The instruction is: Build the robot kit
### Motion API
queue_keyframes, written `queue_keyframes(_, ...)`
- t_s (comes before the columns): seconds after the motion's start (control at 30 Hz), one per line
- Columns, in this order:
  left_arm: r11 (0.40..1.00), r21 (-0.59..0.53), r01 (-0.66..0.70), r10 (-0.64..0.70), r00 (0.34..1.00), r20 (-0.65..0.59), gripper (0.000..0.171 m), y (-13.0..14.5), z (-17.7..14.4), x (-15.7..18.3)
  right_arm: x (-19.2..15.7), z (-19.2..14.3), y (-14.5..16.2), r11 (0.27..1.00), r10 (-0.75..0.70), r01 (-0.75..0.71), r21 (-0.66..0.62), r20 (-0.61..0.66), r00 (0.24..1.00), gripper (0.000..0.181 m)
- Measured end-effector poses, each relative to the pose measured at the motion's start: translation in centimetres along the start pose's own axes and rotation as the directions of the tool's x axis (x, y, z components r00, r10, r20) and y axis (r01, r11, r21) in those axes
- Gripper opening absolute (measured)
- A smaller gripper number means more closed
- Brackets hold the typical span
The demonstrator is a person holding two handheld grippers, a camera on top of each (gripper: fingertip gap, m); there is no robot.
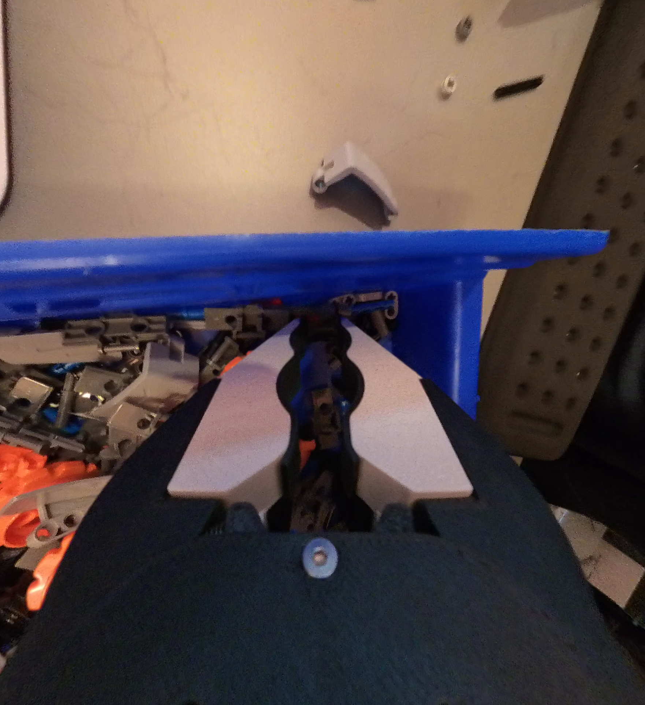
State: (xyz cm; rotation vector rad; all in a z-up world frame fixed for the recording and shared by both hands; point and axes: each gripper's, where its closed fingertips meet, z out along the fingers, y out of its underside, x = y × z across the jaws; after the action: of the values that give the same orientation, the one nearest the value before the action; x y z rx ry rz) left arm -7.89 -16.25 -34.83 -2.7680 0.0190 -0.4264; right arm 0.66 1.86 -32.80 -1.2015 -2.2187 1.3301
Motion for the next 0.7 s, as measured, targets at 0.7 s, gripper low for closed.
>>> queue_keyframes(0.7, 0.999, 0.045, -0.009, 0.001, 0.987, 0.162, 0.021, -0.6, -2.0, -2.0, 0.0, 0.0, 0.0, 1.000, 0.001, -0.001, -0.002, 0.001, 1.000, 0.064)
